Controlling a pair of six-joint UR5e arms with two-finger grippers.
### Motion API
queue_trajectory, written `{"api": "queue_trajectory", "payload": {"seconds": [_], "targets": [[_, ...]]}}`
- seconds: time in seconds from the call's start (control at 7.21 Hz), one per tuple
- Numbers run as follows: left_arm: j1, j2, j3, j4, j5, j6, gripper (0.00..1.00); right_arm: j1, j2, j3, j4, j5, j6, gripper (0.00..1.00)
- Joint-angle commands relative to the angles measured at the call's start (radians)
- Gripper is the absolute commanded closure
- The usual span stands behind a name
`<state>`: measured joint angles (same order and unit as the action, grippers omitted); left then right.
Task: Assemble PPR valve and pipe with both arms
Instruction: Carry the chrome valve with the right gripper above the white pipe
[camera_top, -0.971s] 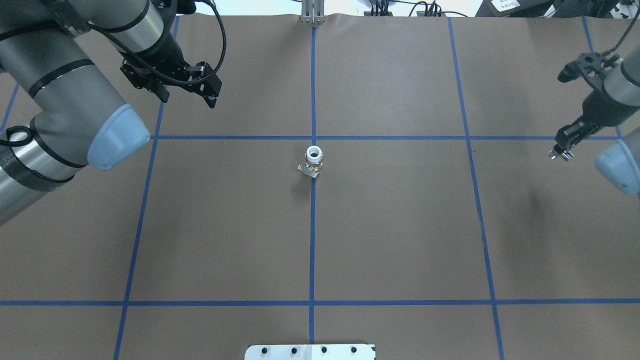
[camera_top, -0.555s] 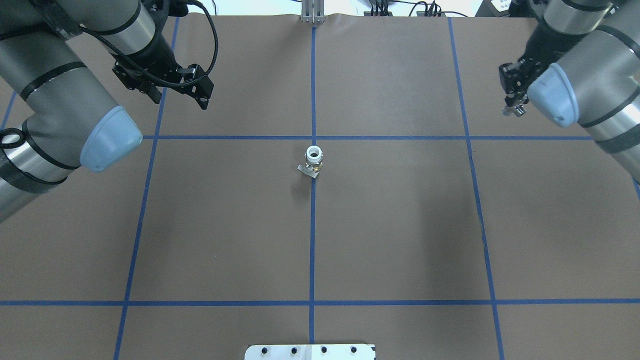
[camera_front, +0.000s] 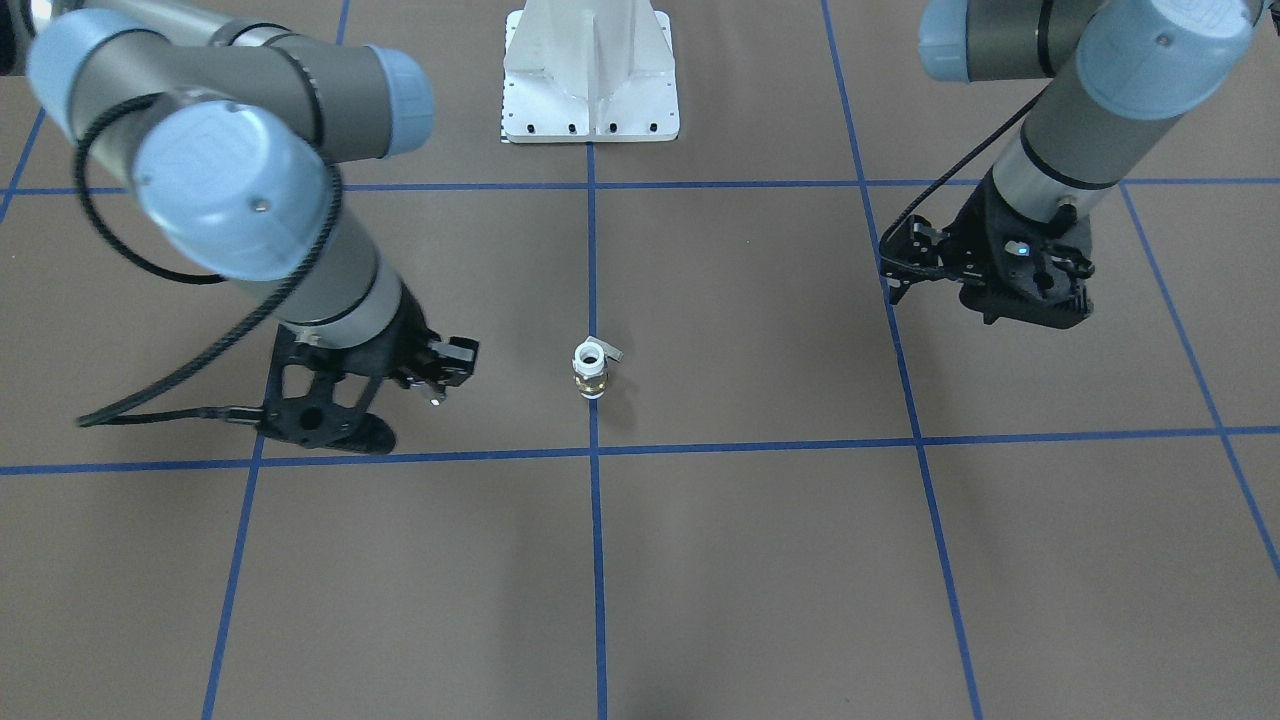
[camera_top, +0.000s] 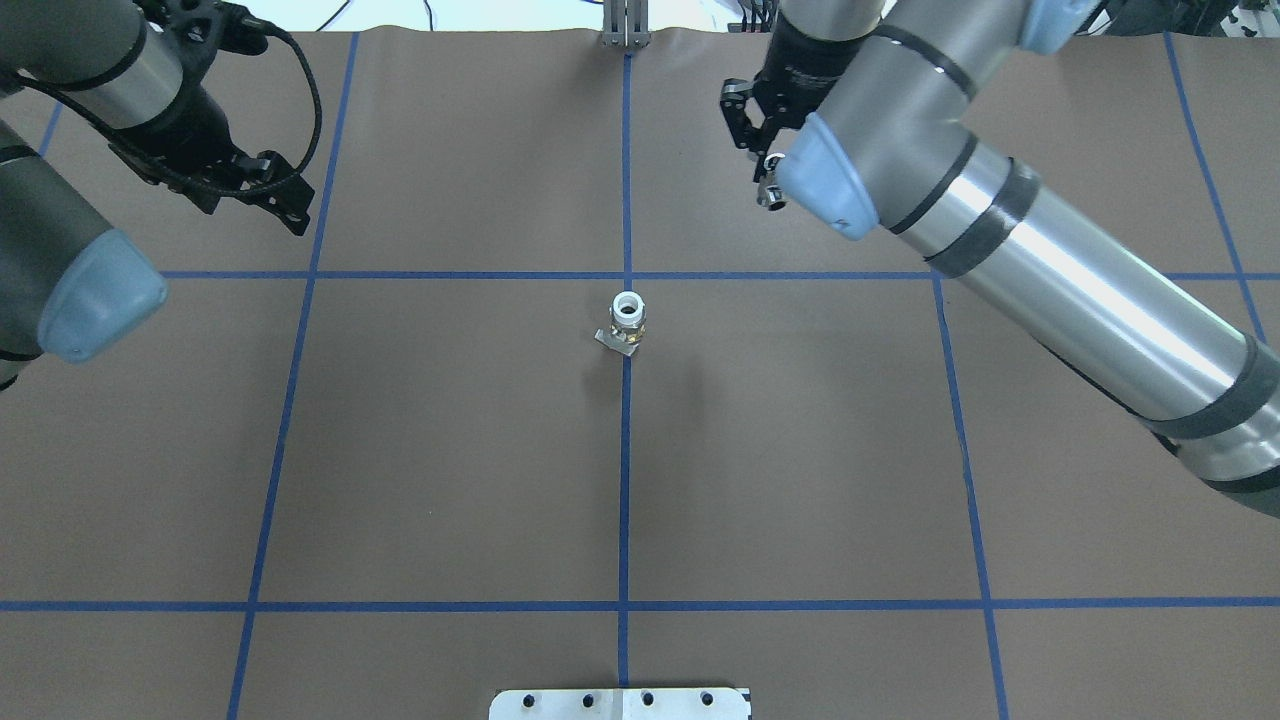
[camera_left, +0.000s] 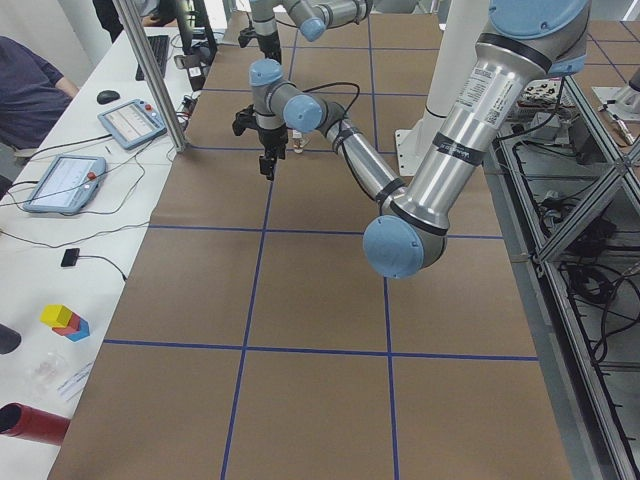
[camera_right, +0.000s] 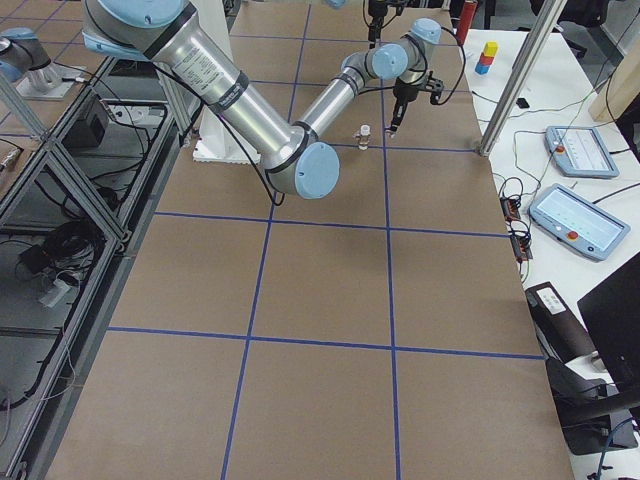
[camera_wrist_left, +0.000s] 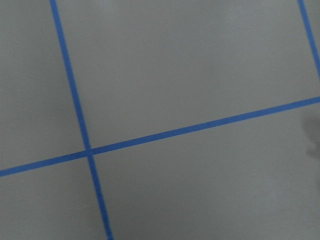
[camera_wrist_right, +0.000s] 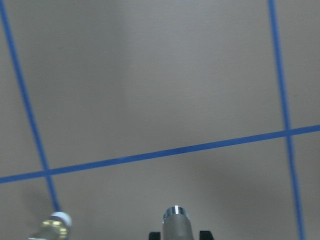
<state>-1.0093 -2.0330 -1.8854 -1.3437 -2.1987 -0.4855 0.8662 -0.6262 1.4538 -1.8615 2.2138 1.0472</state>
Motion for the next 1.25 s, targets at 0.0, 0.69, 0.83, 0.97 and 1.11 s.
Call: {"api": "queue_trajectory", "payload": {"seconds": [0.0, 0.69, 0.83, 0.97, 1.11], "targets": [[-0.018, 0.036, -0.004, -0.002, 0.0, 0.042, 0.0, -0.084, 0.109, -0.073, 0.024, -0.088, 0.053, 1.0], [-0.009, 0.036, 0.009, -0.005, 0.0, 0.031, 0.0, -0.165, 0.138, -0.164, 0.093, -0.103, 0.117, 1.0], [-0.008, 0.033, 0.009, -0.005, 0.0, 0.03, 0.0, -0.167, 0.123, -0.152, 0.093, -0.101, 0.117, 1.0], [-0.008, 0.033, 0.009, -0.005, 0.0, 0.03, 0.0, -0.167, 0.118, -0.148, 0.093, -0.101, 0.117, 1.0], [-0.008, 0.031, 0.009, -0.005, 0.0, 0.03, 0.0, -0.168, 0.115, -0.148, 0.093, -0.101, 0.117, 1.0]]}}
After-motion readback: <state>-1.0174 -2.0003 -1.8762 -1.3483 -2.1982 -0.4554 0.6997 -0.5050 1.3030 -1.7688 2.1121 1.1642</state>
